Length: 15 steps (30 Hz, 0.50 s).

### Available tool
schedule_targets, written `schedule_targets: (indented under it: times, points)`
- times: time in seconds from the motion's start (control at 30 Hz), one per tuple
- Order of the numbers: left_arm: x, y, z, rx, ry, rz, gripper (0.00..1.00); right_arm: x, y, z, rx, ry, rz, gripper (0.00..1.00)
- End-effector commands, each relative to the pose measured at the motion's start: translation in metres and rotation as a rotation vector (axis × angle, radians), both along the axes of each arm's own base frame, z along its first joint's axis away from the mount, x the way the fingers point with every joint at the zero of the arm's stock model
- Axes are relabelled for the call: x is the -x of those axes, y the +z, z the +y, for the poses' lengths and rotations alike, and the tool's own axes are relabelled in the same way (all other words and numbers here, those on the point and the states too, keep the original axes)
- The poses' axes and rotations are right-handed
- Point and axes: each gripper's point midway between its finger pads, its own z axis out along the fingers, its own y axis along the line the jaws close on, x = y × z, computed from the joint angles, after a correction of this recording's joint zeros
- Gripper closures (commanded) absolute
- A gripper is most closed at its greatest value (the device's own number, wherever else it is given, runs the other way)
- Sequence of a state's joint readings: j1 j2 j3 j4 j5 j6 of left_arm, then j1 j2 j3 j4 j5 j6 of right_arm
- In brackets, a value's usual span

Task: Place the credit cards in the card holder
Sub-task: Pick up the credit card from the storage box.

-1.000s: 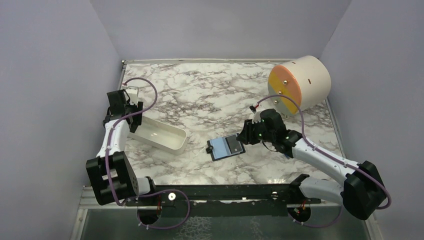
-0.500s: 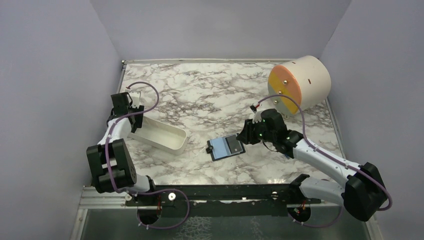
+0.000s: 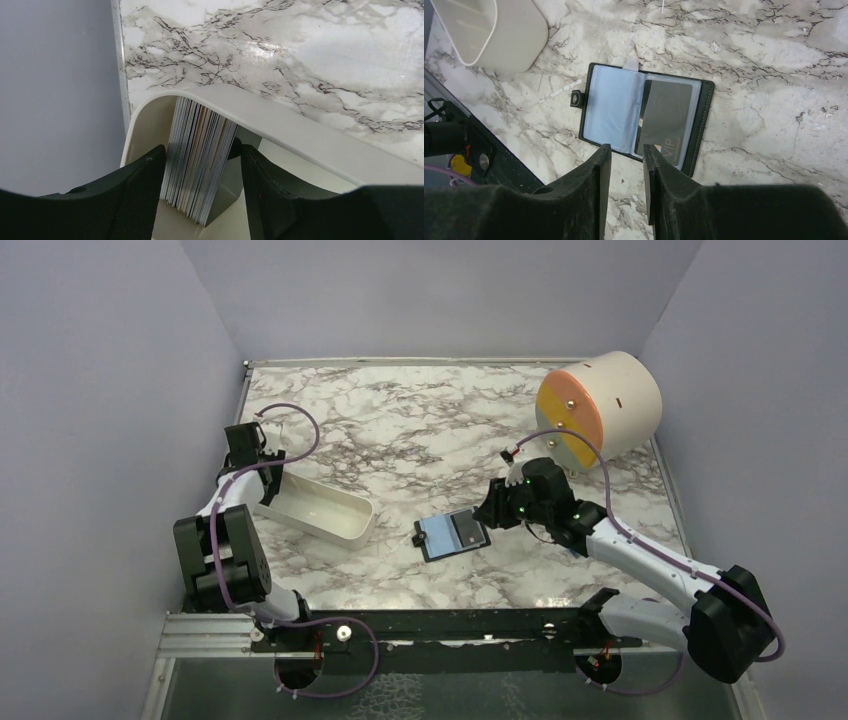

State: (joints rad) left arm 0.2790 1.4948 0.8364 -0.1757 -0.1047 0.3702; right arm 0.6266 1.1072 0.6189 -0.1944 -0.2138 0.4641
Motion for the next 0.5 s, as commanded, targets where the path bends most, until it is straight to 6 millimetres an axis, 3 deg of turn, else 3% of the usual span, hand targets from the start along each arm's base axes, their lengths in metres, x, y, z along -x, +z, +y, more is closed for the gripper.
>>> schedule_targets:
  times: [0.0, 0.47]
  points:
    - [-0.0023, 0.0045, 0.0092, -0.063, 0.016, 0.006, 0.45, -0.0051, 0.0113, -0.0008, 0.002, -0.008, -0.044, 0.69]
    - [-0.0037, 0.0142, 0.0132, -0.144, 0.017, 0.01, 0.53, -0.0053, 0.0117, -0.0024, 0.005, -0.011, -0.052, 0.69]
